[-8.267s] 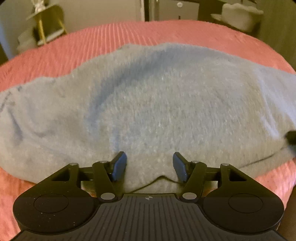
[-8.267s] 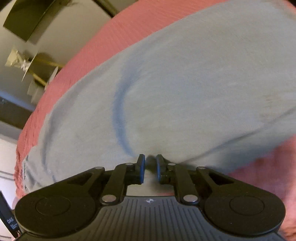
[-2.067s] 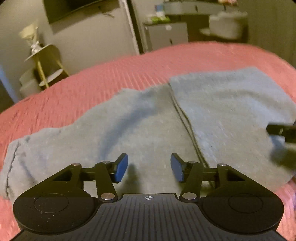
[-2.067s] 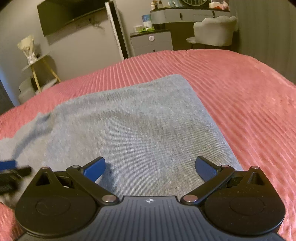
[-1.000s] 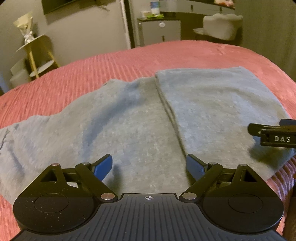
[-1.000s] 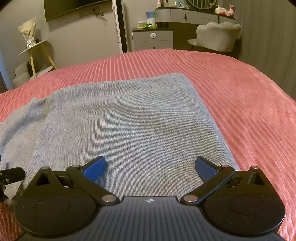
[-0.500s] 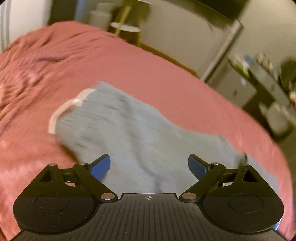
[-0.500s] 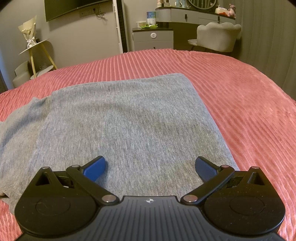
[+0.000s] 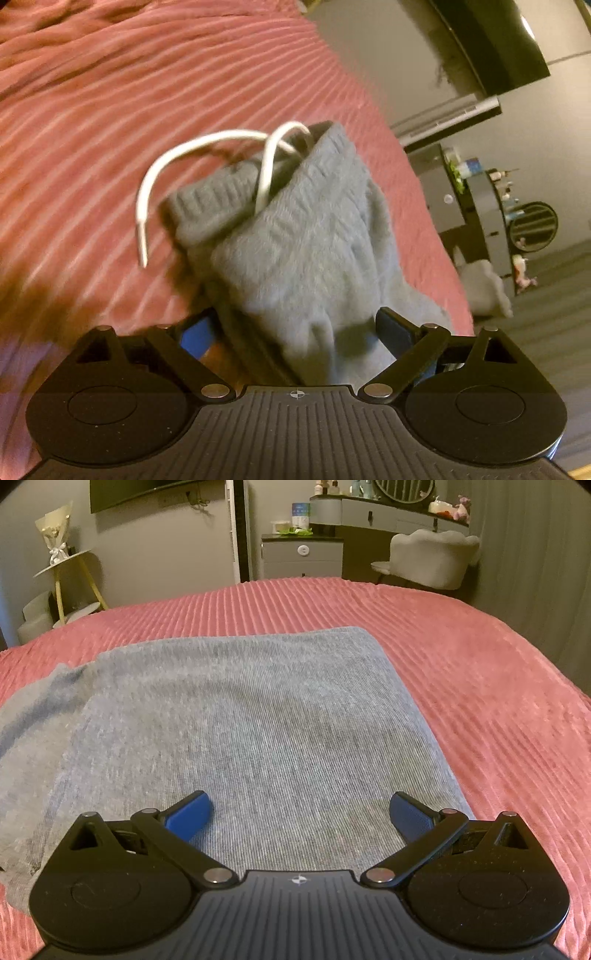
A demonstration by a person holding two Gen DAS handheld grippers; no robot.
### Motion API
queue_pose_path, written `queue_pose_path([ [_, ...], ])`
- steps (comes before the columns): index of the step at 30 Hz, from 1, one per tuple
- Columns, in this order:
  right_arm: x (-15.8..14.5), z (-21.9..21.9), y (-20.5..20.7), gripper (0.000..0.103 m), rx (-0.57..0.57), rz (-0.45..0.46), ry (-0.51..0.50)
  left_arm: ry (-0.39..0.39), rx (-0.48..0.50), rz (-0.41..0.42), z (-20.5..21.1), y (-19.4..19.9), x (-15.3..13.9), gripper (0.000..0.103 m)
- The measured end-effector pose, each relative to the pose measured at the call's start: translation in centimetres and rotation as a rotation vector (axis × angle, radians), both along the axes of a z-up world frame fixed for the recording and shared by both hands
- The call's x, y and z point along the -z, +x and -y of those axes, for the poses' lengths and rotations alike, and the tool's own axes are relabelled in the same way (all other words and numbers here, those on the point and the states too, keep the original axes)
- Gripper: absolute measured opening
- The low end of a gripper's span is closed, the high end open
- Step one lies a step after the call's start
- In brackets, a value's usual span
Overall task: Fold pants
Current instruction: 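Grasp the waistband with the white drawstring using the left gripper, then lift the waistband with the left gripper and fold it over the legs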
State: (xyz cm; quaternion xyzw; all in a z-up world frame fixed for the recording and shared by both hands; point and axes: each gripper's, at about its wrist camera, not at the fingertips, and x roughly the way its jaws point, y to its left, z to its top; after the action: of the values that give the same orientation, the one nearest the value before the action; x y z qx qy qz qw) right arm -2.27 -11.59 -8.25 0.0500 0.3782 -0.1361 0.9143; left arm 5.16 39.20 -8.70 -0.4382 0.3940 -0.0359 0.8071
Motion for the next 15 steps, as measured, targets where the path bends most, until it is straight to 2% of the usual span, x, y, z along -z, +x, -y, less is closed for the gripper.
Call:
queue_pose_path([
  [3, 0.0, 0.0, 0.0, 0.103, 0.008, 0.003, -0.001, 0.04, 0.022, 0.054, 0.6, 0.9, -0.2, 0.095],
  [5, 0.0, -0.2, 0.0, 0.103, 0.013, 0.003, -0.007, 0.081, 0.051, 0.115, 1.5, 0.6, -0.6, 0.09],
  [6, 0.0, -0.2, 0.1, 0.103, 0.014, 0.002, -0.01, 0.099, 0.061, 0.149, 1.8, 0.4, -0.7, 0.082],
  [8, 0.0, -0.2, 0.1, 0.103, 0.018, 0.002, -0.012, 0.081, 0.054, 0.174, 1.8, 0.4, -0.3, 0.081],
  [9, 0.1, -0.3, 0.1, 0.103, 0.021, 0.004, -0.013, 0.065, 0.034, 0.151, 1.5, 0.6, 0.2, 0.08],
  [11, 0.1, -0.3, 0.1, 0.103, 0.025, 0.007, -0.017, 0.051, 0.013, 0.171, 1.5, 0.6, 0.6, 0.087],
  [12, 0.2, -0.4, 0.2, 0.103, 0.026, 0.008, -0.02, 0.045, 0.021, 0.183, 1.8, 0.8, 0.4, 0.096],
  [13, 0.2, -0.4, 0.2, 0.103, 0.027, 0.009, -0.023, 0.061, 0.037, 0.173, 2.2, 1.0, 0.1, 0.097],
  [15, 0.2, -0.4, 0.2, 0.103, 0.028, 0.01, -0.026, 0.14, 0.061, 0.124, 3.3, 1.6, -0.7, 0.097],
])
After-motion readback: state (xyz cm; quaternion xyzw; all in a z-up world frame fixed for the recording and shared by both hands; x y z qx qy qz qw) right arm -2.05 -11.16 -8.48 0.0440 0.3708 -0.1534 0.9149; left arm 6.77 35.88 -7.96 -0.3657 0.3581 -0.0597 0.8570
